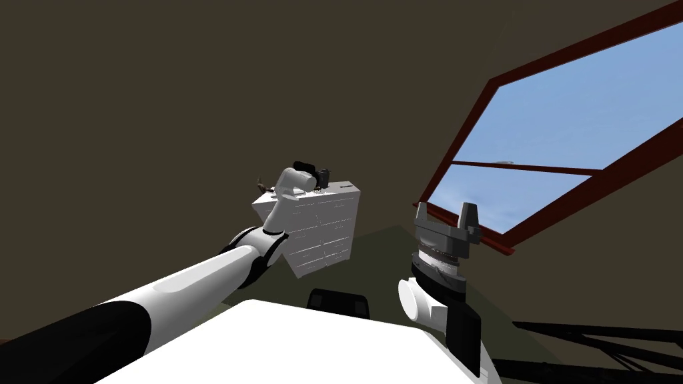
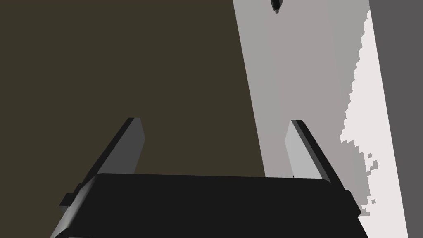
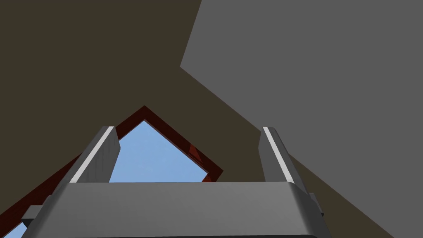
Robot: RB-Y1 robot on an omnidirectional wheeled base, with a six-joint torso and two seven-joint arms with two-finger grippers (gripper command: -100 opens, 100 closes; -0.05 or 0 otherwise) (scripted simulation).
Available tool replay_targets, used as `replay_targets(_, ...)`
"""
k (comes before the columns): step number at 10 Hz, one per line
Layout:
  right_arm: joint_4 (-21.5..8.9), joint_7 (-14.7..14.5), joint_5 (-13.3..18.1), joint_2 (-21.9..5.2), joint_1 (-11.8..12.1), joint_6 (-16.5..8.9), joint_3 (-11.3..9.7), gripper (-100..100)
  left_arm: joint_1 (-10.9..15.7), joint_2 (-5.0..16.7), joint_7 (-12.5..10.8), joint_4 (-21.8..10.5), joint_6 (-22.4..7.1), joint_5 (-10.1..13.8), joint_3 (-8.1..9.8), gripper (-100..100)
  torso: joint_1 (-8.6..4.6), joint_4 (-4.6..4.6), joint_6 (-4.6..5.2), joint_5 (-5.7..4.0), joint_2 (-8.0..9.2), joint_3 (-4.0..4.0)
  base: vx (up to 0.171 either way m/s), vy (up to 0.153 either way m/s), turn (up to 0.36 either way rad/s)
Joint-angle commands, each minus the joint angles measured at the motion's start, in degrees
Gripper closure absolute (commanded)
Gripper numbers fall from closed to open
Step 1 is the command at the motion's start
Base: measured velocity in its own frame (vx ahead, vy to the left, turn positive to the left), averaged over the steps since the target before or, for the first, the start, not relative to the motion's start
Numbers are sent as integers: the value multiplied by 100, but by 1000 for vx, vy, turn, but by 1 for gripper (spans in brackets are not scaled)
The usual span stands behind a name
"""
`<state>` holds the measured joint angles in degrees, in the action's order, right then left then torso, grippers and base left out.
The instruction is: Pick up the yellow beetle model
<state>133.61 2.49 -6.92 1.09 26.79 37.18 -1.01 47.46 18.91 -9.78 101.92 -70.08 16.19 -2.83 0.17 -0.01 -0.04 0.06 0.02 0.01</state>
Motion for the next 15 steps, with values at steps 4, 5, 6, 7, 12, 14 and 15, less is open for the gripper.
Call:
replay_targets(4, 0, 0, 0, 0, 0, 0, 0, 0, 572, 243, -149, -553, -729, 321, -54, -100, -8, -1, 1, -2, -3, -2, 1, 32, -36)
replay_targets(5, 0, 0, 0, 0, 0, 0, 0, 0, 572, 243, -149, -565, -898, 321, -54, -100, -3, -1, 1, -1, -4, -2, 0, 46, -34)
replay_targets(6, 0, 0, 0, 0, 0, 0, 0, 0, 805, 364, -218, -815, -1060, 469, -81, -100, -3, -1, 0, 0, -3, -2, 0, 52, -53)
replay_targets(7, 0, 0, 0, 0, 0, 0, 0, 0, 805, 364, -218, -826, -1229, 469, -81, -100, 0, -1, 1, 0, -3, -2, 3, 46, -39)
replay_targets(12, 0, 0, 0, 0, 0, 0, 0, 0, 1215, 613, -353, -1337, -1909, 753, -137, -100, -4, -1, 1, -1, -4, -3, 5, 31, -39)
replay_targets(14, 0, 0, 0, 0, 0, 0, 0, 0, 1392, 736, -417, -1583, -2208, 887, -166, -100, -4, -2, 0, -1, -5, -3, 7, 37, -50)
replay_targets(15, 0, 0, 0, 0, 0, 0, 0, 0, 1551, 853, -478, -1814, -2417, 1014, -194, -100, -6, -2, -1, -1, -5, -4, 17, 32, -56)
